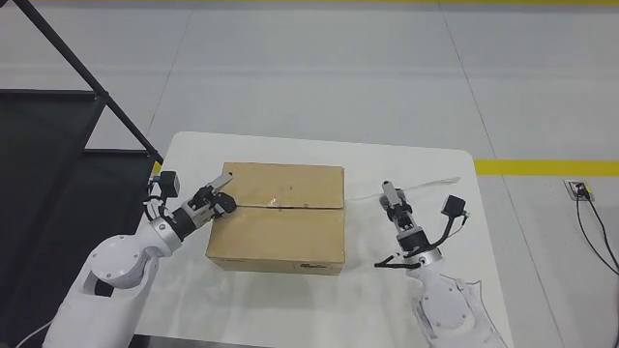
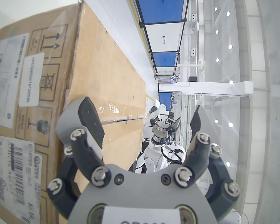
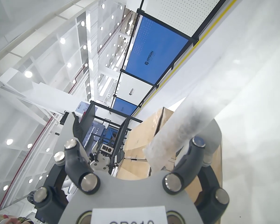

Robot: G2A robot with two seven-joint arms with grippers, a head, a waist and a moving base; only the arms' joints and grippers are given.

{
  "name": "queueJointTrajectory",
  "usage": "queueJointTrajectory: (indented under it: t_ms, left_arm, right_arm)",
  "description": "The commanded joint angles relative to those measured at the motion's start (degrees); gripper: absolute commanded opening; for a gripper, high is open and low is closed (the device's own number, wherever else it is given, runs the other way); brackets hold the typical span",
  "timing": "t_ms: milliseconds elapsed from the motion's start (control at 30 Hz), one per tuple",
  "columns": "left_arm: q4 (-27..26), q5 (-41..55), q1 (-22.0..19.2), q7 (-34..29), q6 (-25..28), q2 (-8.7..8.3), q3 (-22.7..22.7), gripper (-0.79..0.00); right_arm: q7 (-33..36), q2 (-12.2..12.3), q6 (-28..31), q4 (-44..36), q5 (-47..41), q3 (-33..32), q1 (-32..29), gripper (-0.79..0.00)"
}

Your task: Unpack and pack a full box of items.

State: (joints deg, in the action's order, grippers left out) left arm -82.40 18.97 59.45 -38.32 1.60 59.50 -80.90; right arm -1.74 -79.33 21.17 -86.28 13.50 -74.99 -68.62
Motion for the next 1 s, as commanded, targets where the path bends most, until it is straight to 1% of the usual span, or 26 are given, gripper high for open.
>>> queueJointTrajectory:
  t_ms: [0, 200, 400, 600, 733, 967]
  left_arm:
    - [-0.17, 0.00, 0.25, 0.00, 0.06, 0.00, -0.08, 0.000]
    - [-0.58, 0.06, 0.97, -0.17, 0.56, -0.01, -0.33, 0.000]
    - [-1.13, 0.27, 2.05, -0.36, 1.05, -0.12, -1.24, 0.000]
    - [-1.55, 0.66, 3.46, -0.60, 1.75, -0.22, -2.11, 0.000]
    - [-1.81, 1.08, 4.45, -0.81, 2.14, -0.29, -2.74, 0.000]
    - [-2.72, 1.66, 6.22, -1.14, 2.71, -0.44, -3.97, 0.000]
  right_arm:
    - [0.16, 0.09, -1.22, -2.42, 0.80, -0.27, -1.32, 0.000]
    - [1.83, 0.30, -4.31, -8.38, 3.54, -0.12, -4.10, 0.000]
    - [4.27, 0.37, -7.50, -12.41, 5.73, 0.77, -4.77, 0.000]
    - [6.43, 0.27, -10.93, -14.77, 8.12, 2.42, -3.75, 0.000]
    - [6.20, 0.05, -14.04, -15.65, 10.65, 3.85, -2.45, 0.000]
    - [7.56, -0.36, -16.86, -16.25, 13.18, 6.73, 0.04, 0.000]
